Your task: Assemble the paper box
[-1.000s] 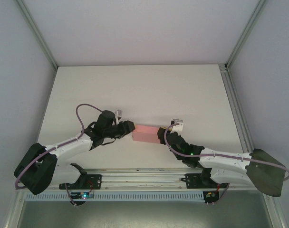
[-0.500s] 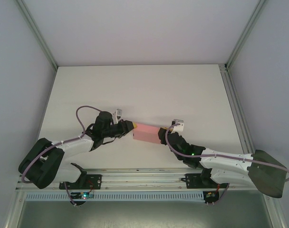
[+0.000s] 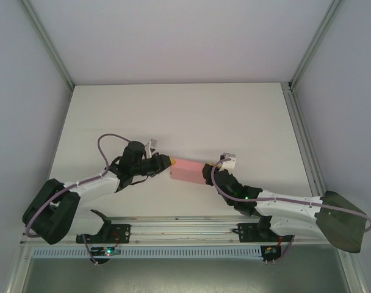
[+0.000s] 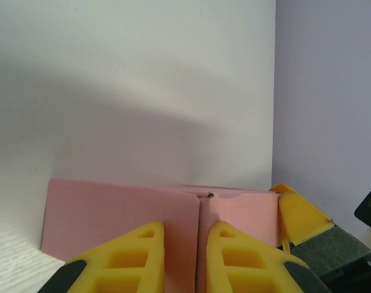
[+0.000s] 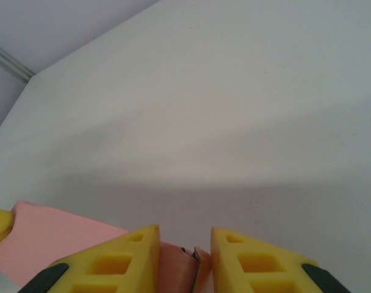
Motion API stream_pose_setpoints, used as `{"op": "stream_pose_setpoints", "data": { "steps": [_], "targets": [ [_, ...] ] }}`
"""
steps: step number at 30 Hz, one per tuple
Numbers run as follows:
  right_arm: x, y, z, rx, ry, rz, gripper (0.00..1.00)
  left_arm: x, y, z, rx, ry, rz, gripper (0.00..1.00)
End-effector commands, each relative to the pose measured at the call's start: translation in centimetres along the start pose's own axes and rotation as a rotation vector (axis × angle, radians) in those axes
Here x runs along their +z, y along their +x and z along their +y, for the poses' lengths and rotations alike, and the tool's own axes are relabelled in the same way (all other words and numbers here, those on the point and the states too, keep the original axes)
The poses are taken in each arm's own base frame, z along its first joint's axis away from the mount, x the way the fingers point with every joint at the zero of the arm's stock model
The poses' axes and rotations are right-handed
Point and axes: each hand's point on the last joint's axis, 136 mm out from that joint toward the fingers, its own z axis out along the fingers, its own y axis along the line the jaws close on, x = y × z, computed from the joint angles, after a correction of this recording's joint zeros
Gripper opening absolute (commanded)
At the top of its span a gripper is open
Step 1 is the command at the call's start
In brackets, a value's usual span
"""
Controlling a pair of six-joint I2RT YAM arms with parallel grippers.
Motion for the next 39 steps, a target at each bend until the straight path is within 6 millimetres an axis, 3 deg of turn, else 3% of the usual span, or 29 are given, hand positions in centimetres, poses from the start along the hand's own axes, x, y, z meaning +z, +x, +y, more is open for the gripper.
{"op": "stream_pose_setpoints", "data": {
  "steps": [1,7,11,16,17,18,24,27,30,34,37,39],
  "targets": [
    [-1.4,7.7,-8.9,-0.22,0.241,0.279,0.27,-0.6,7.0,12.4,-0.251,-0.401,0.186,0.0],
    [-1.7,7.4,-8.6,-0.217,0.214,0.26,0.25,-0.6,6.9,11.7,-0.188,-0.411,0.194,0.0],
    [-1.7,6.7,-7.6,-0.226,0.18,0.249,0.25,-1.4,5.6,9.7,-0.103,-0.402,0.158,0.0],
    [-1.7,5.0,-5.0,-0.249,0.141,0.233,0.32,-2.1,3.3,5.5,0.033,-0.366,0.111,0.19],
    [-1.4,2.8,-1.9,-0.214,0.09,0.193,0.35,-2.2,2.7,4.6,0.06,-0.358,0.098,0.26],
    [-1.6,3.8,-3.3,-0.241,0.116,0.216,0.38,-2.3,2.0,3.5,0.087,-0.348,0.084,0.36],
    [-1.8,0.2,0.9,-0.253,0.049,0.16,0.57,-2.6,-0.9,-1.4,0.19,-0.287,0.028,0.76],
    [-1.9,-1.4,1.9,-0.28,0.046,0.132,0.65,-3.6,-2.0,-2.6,0.244,-0.322,-0.006,0.96],
    [-1.9,-2.7,2.9,-0.298,0.027,0.115,0.74,-5.2,-3.5,-3.9,0.297,-0.354,-0.083,1.0],
    [-2.0,-3.6,6.0,-0.412,-0.125,0.153,0.98,-8.3,-6.1,-4.0,0.319,-0.496,-0.216,1.0],
    [-2.9,-1.6,9.4,-0.596,-0.361,0.286,0.98,-11.1,-7.8,-2.4,0.315,-0.673,-0.299,1.0],
    [-3.3,-0.1,10.4,-0.732,-0.445,0.377,0.98,-12.8,-8.4,-1.0,0.287,-0.771,-0.322,1.0]
  ]
}}
